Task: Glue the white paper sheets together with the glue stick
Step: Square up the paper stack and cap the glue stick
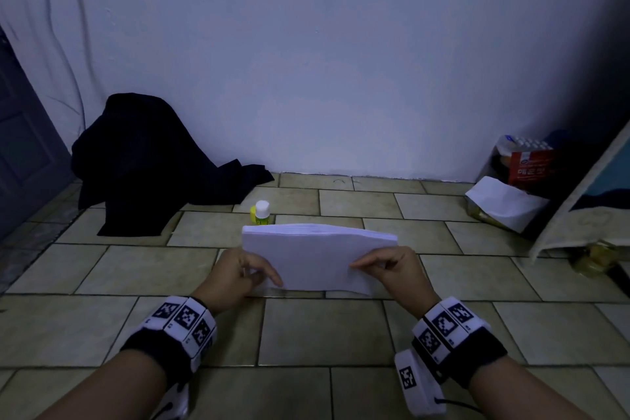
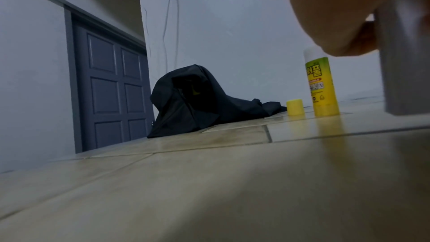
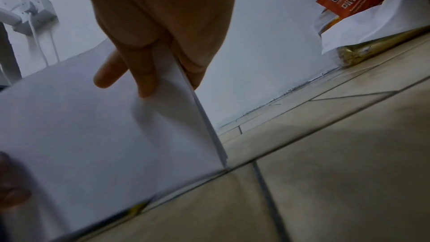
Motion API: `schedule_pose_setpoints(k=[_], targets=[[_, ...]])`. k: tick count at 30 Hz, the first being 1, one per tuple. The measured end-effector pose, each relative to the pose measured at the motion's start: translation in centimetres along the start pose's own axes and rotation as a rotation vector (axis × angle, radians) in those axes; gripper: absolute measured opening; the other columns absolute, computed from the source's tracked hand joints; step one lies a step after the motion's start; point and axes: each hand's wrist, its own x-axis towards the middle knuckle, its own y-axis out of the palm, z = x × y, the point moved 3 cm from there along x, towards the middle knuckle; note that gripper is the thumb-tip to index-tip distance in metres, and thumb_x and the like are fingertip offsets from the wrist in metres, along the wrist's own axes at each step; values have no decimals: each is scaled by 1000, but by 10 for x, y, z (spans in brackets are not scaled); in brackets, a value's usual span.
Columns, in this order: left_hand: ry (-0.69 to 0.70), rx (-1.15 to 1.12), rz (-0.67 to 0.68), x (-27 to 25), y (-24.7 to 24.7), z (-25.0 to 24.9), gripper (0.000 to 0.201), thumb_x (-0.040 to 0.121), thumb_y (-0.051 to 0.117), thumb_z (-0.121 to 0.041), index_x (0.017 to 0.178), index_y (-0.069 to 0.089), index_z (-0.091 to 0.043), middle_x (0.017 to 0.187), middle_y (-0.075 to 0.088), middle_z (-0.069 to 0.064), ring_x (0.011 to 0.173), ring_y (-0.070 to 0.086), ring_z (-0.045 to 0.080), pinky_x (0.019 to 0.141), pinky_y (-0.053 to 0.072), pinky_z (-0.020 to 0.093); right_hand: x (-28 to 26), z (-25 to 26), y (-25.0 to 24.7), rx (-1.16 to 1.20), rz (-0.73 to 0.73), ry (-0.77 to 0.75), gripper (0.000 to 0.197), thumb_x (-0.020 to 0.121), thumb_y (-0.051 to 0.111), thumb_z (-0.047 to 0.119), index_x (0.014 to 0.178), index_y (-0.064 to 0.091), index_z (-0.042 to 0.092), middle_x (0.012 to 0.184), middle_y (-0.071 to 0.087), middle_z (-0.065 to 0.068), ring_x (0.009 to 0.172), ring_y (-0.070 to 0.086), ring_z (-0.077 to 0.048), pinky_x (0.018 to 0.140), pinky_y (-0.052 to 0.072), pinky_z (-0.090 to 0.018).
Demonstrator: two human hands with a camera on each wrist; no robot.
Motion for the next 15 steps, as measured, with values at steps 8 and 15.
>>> schedule_pose_setpoints(k=[8,15], targets=[[-4,58,42,-2,6,7,58,76,70,10,60,72,-46,96,68,-22,103,54,-12,83,40,1,-1,-16,3,-186,166,119,43,72,67,-14,67,73,29,72,67,30,83,61,11,76,42,-3],[-31,205,145,0,5,5,66,80,68,7,55,66,-54,91,58,-46,100,48,-23,81,37,-3,0,-19,6,-259,138,93,49,75,68,-11,60,70,36,69,64,36,84,61,12,77,41,-1]])
